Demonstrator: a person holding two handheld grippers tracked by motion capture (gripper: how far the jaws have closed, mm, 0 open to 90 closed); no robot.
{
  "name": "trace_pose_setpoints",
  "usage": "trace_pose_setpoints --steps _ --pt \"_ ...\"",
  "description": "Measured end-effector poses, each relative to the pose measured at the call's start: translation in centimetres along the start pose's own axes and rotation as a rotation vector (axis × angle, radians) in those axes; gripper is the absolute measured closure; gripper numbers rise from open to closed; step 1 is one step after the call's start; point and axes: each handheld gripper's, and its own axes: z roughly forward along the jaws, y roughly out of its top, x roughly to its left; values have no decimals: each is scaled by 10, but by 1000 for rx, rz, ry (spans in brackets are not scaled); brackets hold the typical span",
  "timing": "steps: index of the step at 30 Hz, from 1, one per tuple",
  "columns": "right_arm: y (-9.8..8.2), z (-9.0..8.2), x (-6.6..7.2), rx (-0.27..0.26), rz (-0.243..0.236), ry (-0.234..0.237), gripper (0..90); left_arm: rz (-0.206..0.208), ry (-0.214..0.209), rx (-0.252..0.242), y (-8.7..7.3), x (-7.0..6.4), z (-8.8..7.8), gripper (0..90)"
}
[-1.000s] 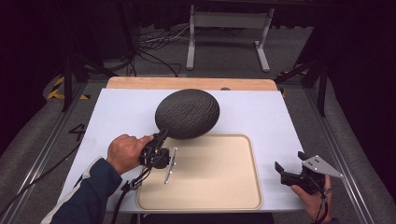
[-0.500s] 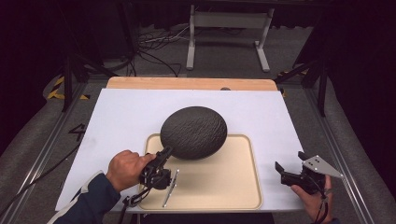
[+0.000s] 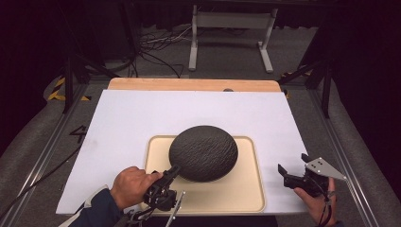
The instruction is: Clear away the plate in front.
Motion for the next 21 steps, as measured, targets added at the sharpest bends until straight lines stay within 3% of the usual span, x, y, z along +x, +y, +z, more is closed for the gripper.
trace_pose_setpoints --steps 1,8,15,18,19,20,21 --pt "0 0 0 -2 0 1 59 18 -2 -1 1 -1 1 864" --pt "0 0 -1 0 2 2 58 21 -51 -4 1 -13 9 856" --pt "-1 1 0 3 -3 2 59 48 -59 -13 3 -22 13 847" --pt "-1 1 0 2 0 3 59 39 -65 -21 2 -21 13 848" --pt "-1 1 -1 2 -1 3 59 11 -74 -13 1 -23 12 849" --pt "-1 1 -1 1 -1 3 59 12 -79 -16 1 -24 12 850" --pt "-1 1 -1 0 0 4 59 40 -77 -28 2 -24 13 853"
